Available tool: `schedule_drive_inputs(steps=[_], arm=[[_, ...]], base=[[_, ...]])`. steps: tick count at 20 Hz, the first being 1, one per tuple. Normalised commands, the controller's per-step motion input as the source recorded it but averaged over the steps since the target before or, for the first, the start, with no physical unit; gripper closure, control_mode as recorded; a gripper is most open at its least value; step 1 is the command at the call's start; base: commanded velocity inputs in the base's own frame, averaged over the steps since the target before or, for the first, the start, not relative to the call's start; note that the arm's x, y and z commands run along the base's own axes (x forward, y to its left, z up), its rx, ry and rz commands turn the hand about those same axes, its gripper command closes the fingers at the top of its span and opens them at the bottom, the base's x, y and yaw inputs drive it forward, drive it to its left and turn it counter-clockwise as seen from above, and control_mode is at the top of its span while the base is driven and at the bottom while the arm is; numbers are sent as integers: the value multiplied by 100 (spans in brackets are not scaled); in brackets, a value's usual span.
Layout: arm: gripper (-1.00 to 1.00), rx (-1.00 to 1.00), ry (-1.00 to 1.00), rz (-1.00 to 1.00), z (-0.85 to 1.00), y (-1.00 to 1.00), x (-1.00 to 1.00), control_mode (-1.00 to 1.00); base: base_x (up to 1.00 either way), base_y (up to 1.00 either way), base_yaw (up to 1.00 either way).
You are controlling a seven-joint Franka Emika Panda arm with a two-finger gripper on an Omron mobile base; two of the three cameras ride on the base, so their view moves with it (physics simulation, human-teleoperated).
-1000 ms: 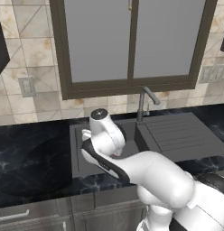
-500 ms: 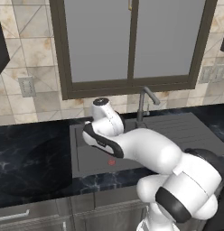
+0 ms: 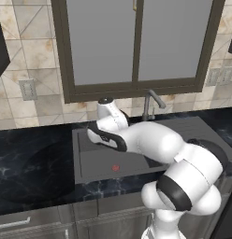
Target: Pick the mug and place it in the sink. Pick the bowl and place it in the open cabinet and then close the cabinet.
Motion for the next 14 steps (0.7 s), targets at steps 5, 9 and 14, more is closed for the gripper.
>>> schedule_drive_inputs(steps=[5, 9, 14], arm=[[100, 0, 0, 0, -15, -15, 2, -100], [100, 0, 0, 0, -23, -14, 0, -100], [100, 0, 0, 0, -23, -14, 0, -100]], base=[[0, 0, 0], [0, 0, 0], [0, 0, 0]])
